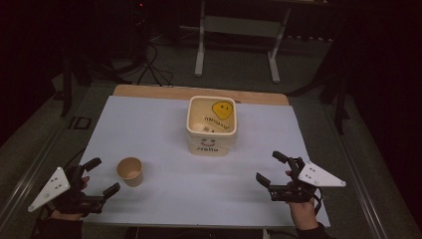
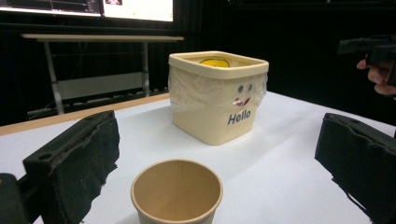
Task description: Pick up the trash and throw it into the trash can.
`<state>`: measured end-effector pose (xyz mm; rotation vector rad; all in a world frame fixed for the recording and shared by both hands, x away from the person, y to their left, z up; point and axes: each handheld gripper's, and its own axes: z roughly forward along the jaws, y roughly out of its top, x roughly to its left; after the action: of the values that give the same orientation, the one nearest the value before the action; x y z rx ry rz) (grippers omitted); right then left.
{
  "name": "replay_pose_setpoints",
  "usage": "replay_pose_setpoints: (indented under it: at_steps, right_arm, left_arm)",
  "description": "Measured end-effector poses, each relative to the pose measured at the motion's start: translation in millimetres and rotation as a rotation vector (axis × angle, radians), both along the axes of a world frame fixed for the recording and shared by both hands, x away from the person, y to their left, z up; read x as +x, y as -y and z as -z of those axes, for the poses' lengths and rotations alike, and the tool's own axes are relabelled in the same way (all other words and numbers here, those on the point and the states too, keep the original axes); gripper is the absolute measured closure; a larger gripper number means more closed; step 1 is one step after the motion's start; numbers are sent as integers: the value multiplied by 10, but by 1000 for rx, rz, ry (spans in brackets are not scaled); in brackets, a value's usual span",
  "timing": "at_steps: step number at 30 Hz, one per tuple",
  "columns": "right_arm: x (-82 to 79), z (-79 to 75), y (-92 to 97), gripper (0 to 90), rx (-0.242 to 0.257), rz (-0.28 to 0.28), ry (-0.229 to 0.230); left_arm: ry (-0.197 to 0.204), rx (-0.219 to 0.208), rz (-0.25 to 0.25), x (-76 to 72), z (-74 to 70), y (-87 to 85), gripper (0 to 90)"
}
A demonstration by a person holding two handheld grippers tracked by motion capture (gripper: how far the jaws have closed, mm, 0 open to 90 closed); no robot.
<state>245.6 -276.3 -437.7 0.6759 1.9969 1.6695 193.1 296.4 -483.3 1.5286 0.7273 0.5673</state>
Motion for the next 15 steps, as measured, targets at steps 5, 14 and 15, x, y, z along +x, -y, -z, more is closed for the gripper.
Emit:
replay_pose_setpoints:
  at_steps: [5,14,15]
  right_arm:
    - [-1,-8,14,118,-5,11,3]
    - [-19,-19,25,118,-14,19,3]
    - [-25,-21,26,118,-19,21,5]
  left_arm:
    - [-4,-22,-1,11,2,-17,5]
    - [-65,-97,12,82,-119,-154,5]
    - [-77,-100,18,94,-153,-180,5]
